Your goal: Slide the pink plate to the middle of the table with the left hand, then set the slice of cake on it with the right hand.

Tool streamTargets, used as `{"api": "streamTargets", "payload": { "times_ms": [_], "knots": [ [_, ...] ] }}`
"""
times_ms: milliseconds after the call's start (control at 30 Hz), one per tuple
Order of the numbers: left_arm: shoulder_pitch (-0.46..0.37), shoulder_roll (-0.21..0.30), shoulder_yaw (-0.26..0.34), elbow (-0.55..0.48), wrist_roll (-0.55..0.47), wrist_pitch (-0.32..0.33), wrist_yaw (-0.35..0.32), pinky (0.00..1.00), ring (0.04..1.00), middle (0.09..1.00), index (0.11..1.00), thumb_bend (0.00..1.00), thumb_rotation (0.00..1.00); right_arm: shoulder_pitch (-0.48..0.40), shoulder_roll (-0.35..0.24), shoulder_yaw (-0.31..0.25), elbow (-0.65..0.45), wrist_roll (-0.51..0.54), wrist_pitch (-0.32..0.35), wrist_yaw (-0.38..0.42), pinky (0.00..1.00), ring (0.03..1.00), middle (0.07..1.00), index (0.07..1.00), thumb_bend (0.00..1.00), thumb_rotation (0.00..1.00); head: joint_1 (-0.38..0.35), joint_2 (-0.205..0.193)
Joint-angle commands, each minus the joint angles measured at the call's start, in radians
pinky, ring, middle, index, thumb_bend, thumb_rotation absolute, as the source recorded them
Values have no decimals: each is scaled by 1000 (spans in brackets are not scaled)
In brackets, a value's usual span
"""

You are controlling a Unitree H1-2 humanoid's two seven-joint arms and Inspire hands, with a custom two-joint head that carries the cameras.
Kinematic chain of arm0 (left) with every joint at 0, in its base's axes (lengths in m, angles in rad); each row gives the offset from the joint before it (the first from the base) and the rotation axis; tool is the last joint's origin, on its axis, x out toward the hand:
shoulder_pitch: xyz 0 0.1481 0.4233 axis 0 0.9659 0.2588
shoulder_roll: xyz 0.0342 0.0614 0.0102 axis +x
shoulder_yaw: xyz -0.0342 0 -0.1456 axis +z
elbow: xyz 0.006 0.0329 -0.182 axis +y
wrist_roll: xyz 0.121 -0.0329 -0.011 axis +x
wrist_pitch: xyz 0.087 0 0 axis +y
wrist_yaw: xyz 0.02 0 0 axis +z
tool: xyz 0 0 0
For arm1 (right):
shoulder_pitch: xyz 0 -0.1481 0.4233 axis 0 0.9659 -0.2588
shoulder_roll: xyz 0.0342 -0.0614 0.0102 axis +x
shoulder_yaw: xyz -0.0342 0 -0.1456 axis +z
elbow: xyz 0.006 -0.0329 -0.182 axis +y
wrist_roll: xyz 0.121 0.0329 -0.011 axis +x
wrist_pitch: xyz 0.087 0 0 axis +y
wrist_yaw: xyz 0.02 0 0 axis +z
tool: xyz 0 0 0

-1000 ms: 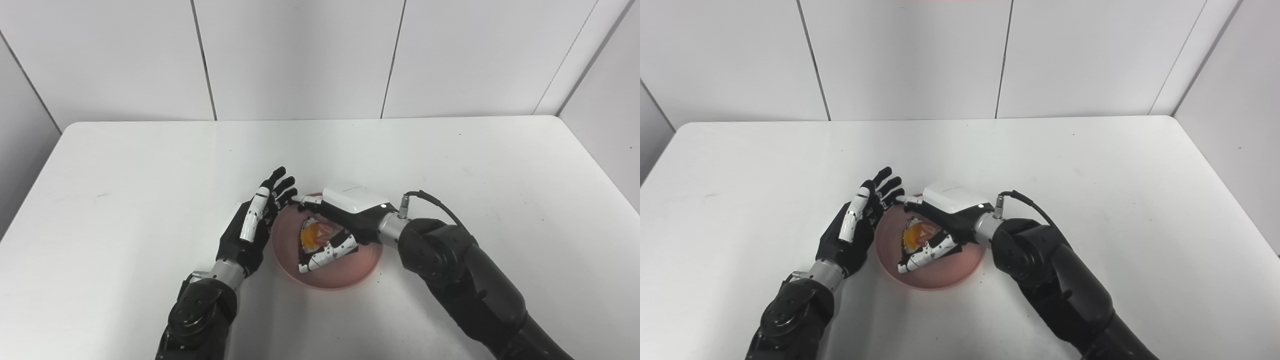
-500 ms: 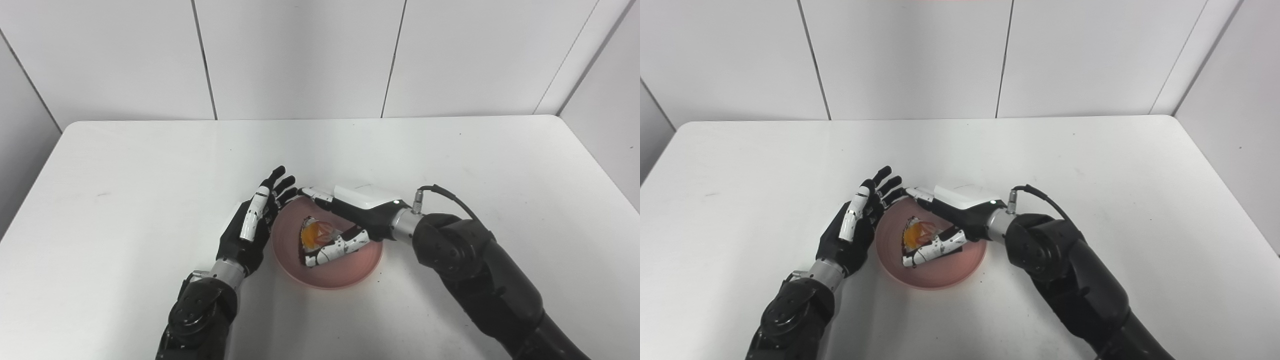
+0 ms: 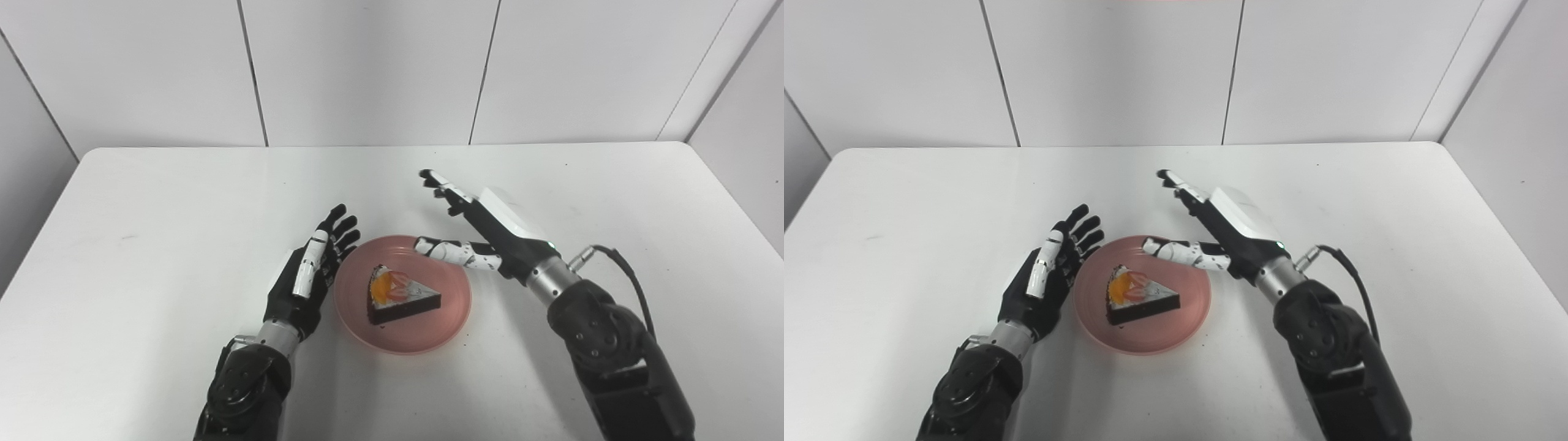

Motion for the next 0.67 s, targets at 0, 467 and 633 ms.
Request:
{"api": "streamTargets", "payload": {
  "times_ms": [0, 467, 633],
  "knots": [
    [23, -2, 5, -7, 28, -33, 27, 971, 971, 978, 975, 420, 1000, 4, 37, -38, -56, 51, 35, -46, 835, 966, 996, 998, 787, 1000, -2, -1],
    [101, 13, -21, -39, 134, -176, 56, 1000, 1000, 1000, 1000, 445, 1000, 189, 210, -147, 71, 321, -283, -295, 999, 1000, 1000, 1000, 420, 1000, -14, -17],
    [135, 11, -31, -60, 160, -193, 67, 994, 993, 997, 994, 440, 1000, 215, 242, -149, 100, 356, -291, -342, 950, 966, 965, 950, 331, 1000, -10, -8]
  ]
}}
